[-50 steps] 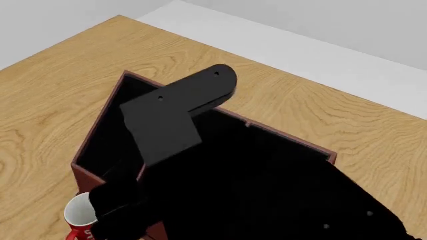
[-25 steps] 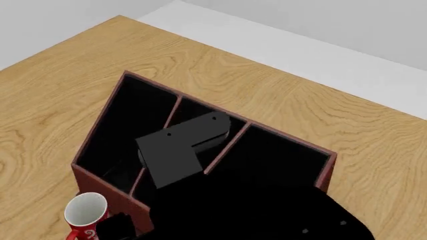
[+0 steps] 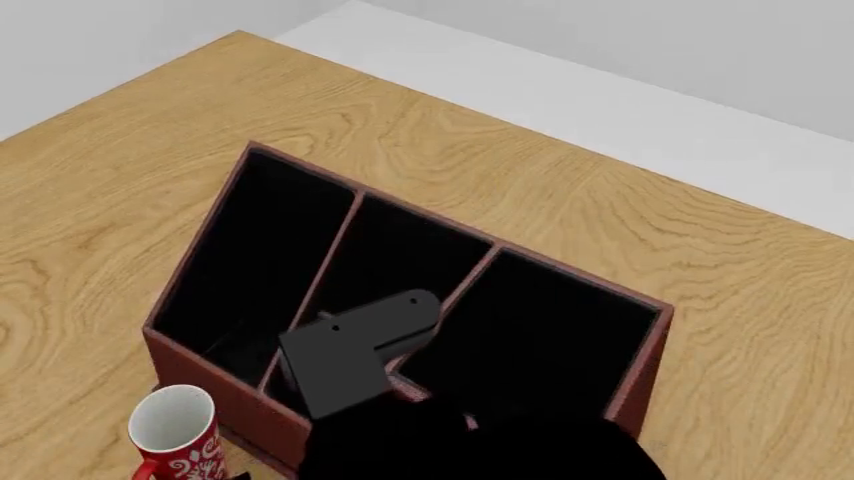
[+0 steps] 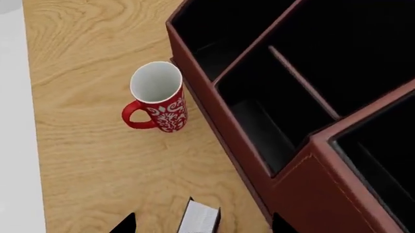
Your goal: Pick up the book and place it in the right compartment of the caddy.
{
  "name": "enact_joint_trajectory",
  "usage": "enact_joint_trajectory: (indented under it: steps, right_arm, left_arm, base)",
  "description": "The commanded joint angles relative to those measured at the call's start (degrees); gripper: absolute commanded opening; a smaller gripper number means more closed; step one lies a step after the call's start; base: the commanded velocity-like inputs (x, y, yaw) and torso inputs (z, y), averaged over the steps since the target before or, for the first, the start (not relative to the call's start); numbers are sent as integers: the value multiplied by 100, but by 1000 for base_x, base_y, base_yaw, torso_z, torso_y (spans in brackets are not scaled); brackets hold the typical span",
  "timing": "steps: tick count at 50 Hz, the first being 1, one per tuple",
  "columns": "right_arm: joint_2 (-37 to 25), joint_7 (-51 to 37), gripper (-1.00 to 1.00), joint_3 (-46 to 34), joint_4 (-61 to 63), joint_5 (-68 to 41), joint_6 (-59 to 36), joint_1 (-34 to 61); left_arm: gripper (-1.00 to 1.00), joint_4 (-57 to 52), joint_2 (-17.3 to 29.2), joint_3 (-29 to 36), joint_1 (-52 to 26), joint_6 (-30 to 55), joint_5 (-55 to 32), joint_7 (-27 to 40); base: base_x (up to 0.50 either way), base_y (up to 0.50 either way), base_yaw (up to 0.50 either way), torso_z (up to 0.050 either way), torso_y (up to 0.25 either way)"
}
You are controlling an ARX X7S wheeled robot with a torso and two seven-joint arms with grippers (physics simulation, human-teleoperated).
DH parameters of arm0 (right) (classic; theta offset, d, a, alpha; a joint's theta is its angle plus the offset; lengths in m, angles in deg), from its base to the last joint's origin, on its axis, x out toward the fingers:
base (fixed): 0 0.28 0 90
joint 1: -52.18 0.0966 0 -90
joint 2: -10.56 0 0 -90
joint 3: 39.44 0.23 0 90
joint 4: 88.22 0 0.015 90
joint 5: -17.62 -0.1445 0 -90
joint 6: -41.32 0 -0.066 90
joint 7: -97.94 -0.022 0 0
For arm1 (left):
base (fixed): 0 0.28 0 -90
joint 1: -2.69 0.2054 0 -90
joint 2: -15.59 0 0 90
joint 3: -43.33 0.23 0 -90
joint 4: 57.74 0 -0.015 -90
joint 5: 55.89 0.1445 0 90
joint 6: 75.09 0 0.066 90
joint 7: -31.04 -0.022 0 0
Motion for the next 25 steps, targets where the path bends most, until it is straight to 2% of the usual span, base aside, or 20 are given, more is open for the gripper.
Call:
enact_joint_trajectory:
  steps: [1,25]
  right_arm:
    - [139,397,100,-163,-276,332,41,-133]
    - [258,1386,100,-428,-696,1175,436,-529]
  left_arm:
    - [100,10,13,-53,31,-47,-66,0]
    - [100,-12,44,-108,63,-79,-170,26]
  base:
    - [0,0,0,0,0]
    - [0,0,0,0,0]
